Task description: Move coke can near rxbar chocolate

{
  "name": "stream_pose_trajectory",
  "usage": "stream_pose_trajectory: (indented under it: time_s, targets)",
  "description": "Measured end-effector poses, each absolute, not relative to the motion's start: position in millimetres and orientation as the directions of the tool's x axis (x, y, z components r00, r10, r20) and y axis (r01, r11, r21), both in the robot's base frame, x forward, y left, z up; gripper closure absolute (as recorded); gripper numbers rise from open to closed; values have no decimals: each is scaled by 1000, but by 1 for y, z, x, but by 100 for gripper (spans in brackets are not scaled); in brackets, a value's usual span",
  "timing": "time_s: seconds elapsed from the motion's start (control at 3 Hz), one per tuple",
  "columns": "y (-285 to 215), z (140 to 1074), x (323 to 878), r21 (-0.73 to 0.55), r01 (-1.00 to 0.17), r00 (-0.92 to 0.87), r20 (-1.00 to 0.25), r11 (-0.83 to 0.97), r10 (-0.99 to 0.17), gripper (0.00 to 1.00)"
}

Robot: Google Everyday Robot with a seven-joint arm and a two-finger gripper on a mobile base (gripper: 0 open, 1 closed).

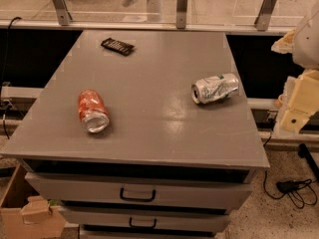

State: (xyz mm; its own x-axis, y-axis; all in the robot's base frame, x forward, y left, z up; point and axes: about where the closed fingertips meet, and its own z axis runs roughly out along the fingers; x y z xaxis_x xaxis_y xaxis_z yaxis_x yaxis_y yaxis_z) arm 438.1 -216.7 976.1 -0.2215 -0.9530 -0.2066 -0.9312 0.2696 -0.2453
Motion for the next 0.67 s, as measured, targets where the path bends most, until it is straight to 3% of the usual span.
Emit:
stream_pose_trajectory:
  time_s: [0.67]
  targets:
    - [-211, 977, 443, -243, -933, -213, -226, 266, -951, 0]
